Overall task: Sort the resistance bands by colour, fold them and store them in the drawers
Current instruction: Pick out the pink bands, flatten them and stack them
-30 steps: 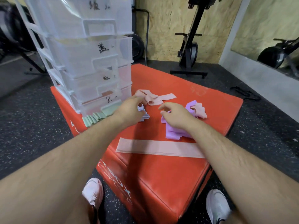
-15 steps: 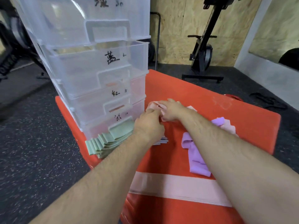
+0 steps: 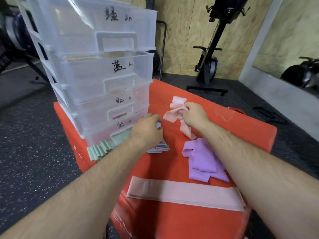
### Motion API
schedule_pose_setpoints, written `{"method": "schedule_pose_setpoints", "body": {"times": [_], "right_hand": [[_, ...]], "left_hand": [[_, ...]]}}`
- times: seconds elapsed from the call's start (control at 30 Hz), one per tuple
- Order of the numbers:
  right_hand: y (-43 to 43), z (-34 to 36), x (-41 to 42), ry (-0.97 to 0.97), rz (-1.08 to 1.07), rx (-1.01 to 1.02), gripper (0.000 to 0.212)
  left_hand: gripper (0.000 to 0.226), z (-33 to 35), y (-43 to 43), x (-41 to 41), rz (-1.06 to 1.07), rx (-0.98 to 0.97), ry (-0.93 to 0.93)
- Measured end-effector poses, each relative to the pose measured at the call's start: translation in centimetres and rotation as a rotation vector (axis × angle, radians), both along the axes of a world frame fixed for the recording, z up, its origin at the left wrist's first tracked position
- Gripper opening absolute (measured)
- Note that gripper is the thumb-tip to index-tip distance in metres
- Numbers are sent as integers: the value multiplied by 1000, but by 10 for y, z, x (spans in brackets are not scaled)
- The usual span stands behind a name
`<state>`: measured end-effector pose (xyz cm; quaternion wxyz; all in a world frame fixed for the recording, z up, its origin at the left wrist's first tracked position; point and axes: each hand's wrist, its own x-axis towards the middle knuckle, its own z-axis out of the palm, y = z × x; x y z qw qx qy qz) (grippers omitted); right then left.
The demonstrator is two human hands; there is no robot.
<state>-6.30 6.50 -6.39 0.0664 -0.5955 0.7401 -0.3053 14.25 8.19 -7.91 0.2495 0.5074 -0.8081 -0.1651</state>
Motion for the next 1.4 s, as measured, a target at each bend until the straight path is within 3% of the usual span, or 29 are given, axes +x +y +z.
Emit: {"method": "schedule_pose_setpoints", "body": {"times": [0.2,0.47,0.53,0.63,0.73,0.8,0.87,0.9,1.03,1.13,1.27,1.4], "right_hand": [[75,25,13,-28,20,-71,37],[109,-10,22,-112,8,-27,36],[113,-6,20,-144,24,-10,29],[113,1,19,-201,40,14,28],[109,-1,21,-193,17,120,29],[108,-4,24,-185,-31,239,26],[110,-5,27,-159,-78,276,59],[111,-5,28,-151,-45,220,66],[119,5,36,-186,246,9,52],[125,7,37,-196,303,-75,16],[133,13,31,-236,302,-76,12],[144,19,27,-210,351,18,13]], "left_hand": [[32,10,22,2,-82,-59,17],[53,14,42,2,-125,-23,80],[48,11,40,1,-102,26,73],[12,9,38,-1,-79,20,24],[26,15,43,-7,-75,25,100],[23,19,44,-10,-69,9,148],[16,20,44,-12,-65,-7,160],[13,21,44,-12,-72,-20,156],[14,26,49,-12,-154,-77,174],[19,30,53,-11,-193,-111,188],[15,40,65,-5,-198,-139,214],[13,51,82,5,-181,-76,363]]}}
